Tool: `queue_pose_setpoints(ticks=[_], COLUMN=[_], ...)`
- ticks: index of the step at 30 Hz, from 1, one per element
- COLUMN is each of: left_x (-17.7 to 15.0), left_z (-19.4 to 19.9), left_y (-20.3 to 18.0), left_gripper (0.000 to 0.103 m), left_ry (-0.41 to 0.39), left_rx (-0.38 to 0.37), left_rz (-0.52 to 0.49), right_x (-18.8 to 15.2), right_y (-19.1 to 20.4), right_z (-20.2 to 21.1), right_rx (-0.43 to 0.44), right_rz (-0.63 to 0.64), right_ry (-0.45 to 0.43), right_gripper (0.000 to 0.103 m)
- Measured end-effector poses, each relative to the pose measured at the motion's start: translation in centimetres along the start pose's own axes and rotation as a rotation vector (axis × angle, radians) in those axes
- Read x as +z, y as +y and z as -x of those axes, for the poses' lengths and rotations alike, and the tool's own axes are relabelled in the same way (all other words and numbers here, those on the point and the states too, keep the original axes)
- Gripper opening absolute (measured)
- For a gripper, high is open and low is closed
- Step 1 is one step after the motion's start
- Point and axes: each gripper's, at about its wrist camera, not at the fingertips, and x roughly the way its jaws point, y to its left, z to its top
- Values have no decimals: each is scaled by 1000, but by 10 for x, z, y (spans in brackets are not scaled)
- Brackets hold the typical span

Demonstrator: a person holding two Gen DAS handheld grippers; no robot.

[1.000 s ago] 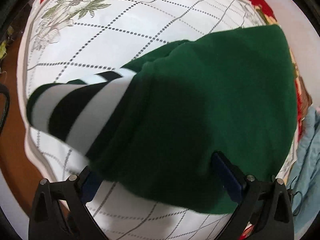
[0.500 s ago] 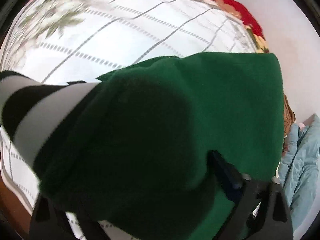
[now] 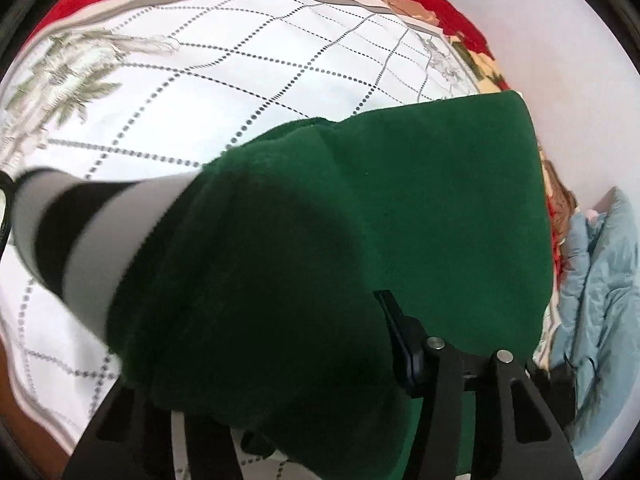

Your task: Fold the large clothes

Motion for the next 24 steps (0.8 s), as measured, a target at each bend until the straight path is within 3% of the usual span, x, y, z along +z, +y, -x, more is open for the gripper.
queue_pose_setpoints(ticks=[3, 5, 6, 8, 12, 16, 19, 22, 24], left_x=[3, 10, 12, 15, 21, 30, 35, 39, 36], left_z=[-5, -4, -1, 15, 43, 61, 69, 46, 17], left_y=[3, -6, -7, -14, -32, -61, -66, -58, -48], left_gripper=[62, 60, 46, 31, 23, 22, 22, 28, 38], left_ry=[-36, -65, -78, -122, -143, -147, -121, -37, 71], left_rx=[-40, -38, -32, -26, -42, -28, -32, -4, 36], left_rz=[11, -12, -23, -50, -101, -177, -176, -162, -150], right_x=[16, 21, 22, 16, 5, -4, -5, 10, 20], right_y=[13, 17, 19, 28, 54, 89, 103, 107, 92], right_z=[-31, -38, -39, -35, -25, -15, -6, -5, -6], right_rx=[33, 51, 77, 100, 138, 159, 157, 120, 80], right_rz=[43, 42, 29, 49, 77, 125, 141, 113, 65], right_ry=[51, 45, 38, 19, -19, -46, -50, -43, -20], right_gripper=[84, 72, 62, 52, 46, 46, 45, 46, 48])
